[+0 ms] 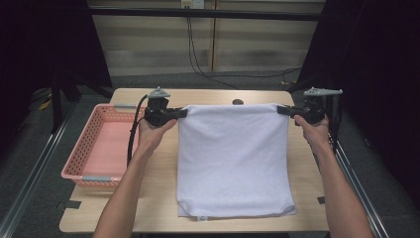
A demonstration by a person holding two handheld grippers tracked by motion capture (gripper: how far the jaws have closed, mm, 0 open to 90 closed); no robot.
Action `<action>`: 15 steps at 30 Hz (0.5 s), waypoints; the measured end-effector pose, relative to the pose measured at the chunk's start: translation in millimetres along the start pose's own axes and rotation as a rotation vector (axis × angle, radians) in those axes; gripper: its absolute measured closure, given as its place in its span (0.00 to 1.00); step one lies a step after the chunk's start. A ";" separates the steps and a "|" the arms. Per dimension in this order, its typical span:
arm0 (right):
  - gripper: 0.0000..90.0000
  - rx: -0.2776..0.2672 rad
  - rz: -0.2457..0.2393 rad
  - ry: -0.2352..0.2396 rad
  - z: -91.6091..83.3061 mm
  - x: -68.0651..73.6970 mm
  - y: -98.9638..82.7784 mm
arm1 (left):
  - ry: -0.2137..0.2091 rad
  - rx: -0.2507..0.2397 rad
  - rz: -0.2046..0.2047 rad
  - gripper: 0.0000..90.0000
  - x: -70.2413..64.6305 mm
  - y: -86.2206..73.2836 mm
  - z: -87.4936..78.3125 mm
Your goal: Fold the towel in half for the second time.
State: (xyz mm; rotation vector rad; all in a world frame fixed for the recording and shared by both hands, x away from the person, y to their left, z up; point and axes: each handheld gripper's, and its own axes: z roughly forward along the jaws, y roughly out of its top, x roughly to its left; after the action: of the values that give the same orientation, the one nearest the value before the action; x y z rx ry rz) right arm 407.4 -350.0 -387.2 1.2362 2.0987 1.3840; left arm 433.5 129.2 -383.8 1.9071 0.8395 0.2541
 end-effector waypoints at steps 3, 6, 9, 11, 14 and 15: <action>0.95 -0.003 -0.016 0.011 -0.8 2.0 4.4 | -0.003 -0.004 0.002 0.92 -1.5 0.3 -1.8; 0.95 0.009 -0.034 0.019 -3.2 6.5 1.9 | -0.019 -0.004 0.004 0.92 -5.9 -4.0 -4.7; 0.95 0.016 -0.045 0.036 -9.9 11.0 -3.1 | -0.029 -0.012 0.014 0.92 -12.6 -7.8 -9.0; 0.95 0.018 -0.051 0.038 -15.8 14.0 -5.1 | -0.034 -0.022 0.009 0.91 -17.2 -9.0 -11.5; 0.95 0.009 -0.047 0.060 -26.0 17.0 -6.6 | -0.053 -0.043 0.031 0.92 -25.9 -10.6 -17.1; 0.95 0.009 -0.053 0.066 -29.2 18.2 -7.5 | -0.048 -0.041 0.043 0.92 -28.5 -11.3 -18.2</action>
State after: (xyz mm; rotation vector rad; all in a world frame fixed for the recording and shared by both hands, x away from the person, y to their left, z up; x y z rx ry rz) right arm 373.9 -353.1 -376.8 1.1445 2.1677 1.4117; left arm 398.2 126.6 -379.6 1.8869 0.7567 0.2486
